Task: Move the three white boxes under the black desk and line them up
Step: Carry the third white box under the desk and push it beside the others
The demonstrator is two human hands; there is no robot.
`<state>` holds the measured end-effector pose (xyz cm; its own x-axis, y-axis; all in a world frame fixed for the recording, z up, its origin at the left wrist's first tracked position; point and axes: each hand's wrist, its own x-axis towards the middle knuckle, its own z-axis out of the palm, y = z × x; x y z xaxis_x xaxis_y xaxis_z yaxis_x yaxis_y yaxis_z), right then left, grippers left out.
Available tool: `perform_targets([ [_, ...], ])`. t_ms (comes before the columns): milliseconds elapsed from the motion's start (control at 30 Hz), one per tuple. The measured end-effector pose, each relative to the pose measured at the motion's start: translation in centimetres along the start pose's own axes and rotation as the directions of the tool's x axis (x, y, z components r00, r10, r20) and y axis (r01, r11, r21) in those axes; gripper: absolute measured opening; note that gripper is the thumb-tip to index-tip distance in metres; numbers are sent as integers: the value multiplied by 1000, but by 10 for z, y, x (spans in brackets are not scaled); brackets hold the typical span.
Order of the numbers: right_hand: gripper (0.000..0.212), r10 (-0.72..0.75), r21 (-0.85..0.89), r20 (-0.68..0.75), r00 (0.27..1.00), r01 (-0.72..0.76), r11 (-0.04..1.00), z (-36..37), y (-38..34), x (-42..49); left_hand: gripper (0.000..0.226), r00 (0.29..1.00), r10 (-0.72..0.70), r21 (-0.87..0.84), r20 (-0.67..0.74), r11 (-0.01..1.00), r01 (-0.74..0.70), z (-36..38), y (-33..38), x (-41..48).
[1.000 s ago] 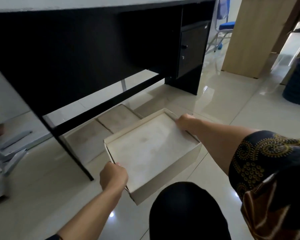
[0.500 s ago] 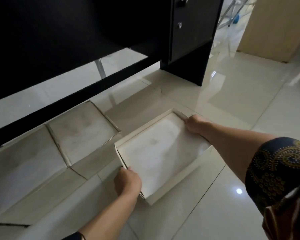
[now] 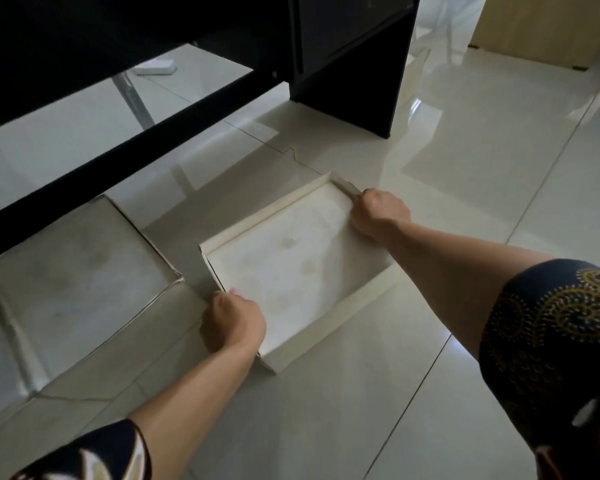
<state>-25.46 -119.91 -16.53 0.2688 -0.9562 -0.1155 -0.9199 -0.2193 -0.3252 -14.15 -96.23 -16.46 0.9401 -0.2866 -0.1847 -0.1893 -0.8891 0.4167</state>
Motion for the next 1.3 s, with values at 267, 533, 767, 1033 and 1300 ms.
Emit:
perform_targets([
  [267,45,-9,-53,-157,988,1,999,13,-5,4,68,689,715,183,-121,698,-692,4,-14,-18],
  [533,58,-418,-226,172,892,449,865,10,-67,19,62,417,848,395,328,278,-876,27,1,-44],
  [767,35,-291,-276,59,955,295,915,2,-55,12,46,192,922,277,336,98,-956,18,-12,0],
  [1033,40,-187,-290,-67,980,161,944,-9,-15,-3,58,322,844,428,430,123,-895,-13,-14,57],
  [1300,42,-122,-288,-33,992,108,952,-16,-15,-22,80,580,742,347,337,475,-809,-27,4,15],
])
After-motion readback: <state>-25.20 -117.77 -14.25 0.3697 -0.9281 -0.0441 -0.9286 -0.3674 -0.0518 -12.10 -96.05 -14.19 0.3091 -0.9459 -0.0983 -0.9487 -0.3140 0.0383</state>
